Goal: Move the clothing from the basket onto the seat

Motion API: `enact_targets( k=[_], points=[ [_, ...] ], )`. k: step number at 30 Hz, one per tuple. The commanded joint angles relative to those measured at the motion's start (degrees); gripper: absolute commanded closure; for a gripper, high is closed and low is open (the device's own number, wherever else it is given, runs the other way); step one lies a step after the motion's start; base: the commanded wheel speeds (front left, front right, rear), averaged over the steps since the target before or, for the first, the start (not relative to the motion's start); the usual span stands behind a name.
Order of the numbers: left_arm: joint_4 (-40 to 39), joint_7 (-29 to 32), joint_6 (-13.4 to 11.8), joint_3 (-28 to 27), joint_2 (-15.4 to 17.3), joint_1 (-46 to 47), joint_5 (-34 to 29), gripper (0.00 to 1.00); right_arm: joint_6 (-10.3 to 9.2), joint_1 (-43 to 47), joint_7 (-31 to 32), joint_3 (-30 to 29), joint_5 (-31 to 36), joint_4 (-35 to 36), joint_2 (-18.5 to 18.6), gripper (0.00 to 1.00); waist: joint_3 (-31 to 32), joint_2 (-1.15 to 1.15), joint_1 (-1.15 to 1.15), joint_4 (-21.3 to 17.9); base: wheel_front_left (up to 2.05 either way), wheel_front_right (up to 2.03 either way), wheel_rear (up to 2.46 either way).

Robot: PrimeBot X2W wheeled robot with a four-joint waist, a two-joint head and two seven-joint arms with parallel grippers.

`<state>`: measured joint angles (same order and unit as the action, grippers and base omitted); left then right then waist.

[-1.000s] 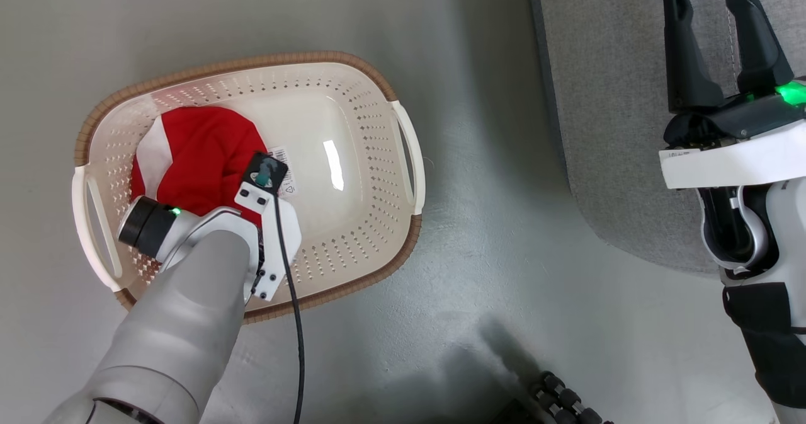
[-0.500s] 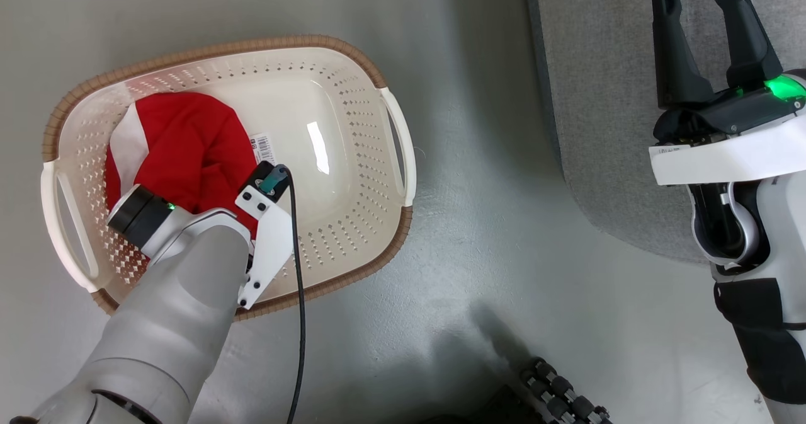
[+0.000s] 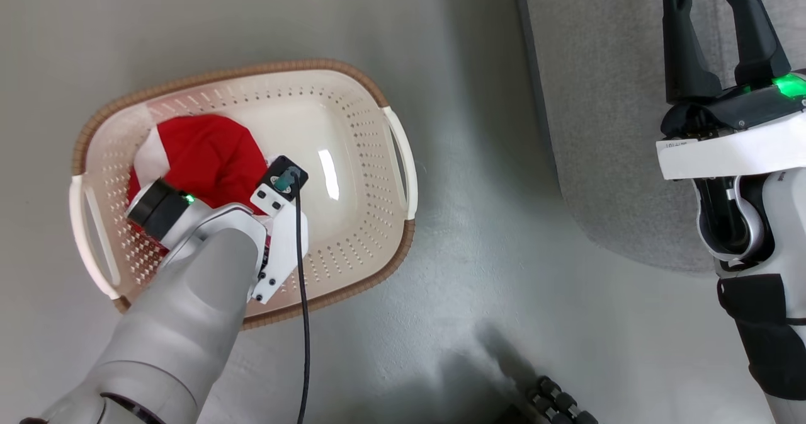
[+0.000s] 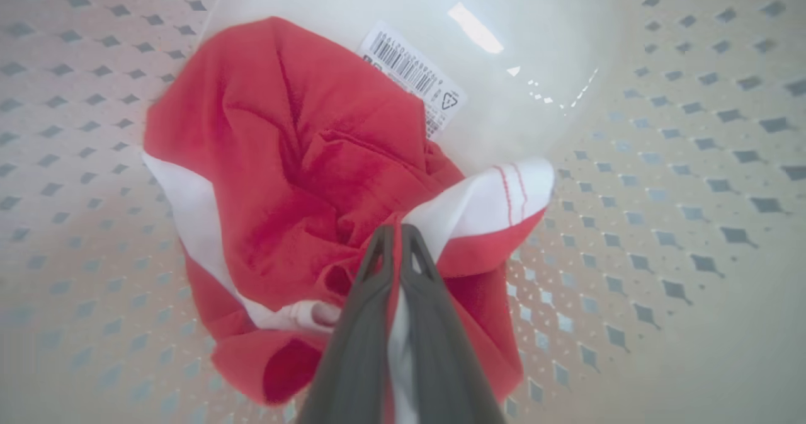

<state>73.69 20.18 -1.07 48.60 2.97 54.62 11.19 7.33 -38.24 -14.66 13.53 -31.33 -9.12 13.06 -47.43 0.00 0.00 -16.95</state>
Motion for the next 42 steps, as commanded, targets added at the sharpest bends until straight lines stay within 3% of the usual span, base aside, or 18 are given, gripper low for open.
enact_targets(
  k=[1,9,22,28,42],
  points=[
    [-0.98,-1.94,-0.20,-0.77,0.24,-1.68,0.86,1.00,0.16,1.69,-0.34,0.21,0.23,0.56,0.58,0.00,2.25,0.00,0.00,0.58,0.00,0.00,0.00],
    [-3.71,-14.53,-0.68,-1.92,-0.05,-5.58,4.21,1.00,0.16,3.92,-0.34,-0.34,0.81,-1.34,1.49,0.00,9.60,0.00,0.00,2.68,0.00,0.00,0.00],
    [-11.51,-32.53,-1.74,-4.99,-0.08,-13.54,15.43,1.00,0.16,10.85,-0.34,-1.50,2.22,-5.70,2.75,0.00,24.07,0.00,0.00,6.89,0.00,0.00,0.00],
    [-17.04,-35.05,-2.65,-6.73,-0.09,-13.46,17.96,1.00,0.16,14.88,-0.34,-2.14,3.16,-7.82,2.83,0.00,30.34,0.00,0.00,9.15,0.00,0.00,0.00],
    [-40.75,-35.17,-3.95,-14.37,3.47,-15.80,13.41,1.00,0.16,21.38,-0.34,-3.41,5.06,-11.28,0.90,0.00,39.87,0.00,0.00,12.61,0.00,0.00,0.00]
  ],
)
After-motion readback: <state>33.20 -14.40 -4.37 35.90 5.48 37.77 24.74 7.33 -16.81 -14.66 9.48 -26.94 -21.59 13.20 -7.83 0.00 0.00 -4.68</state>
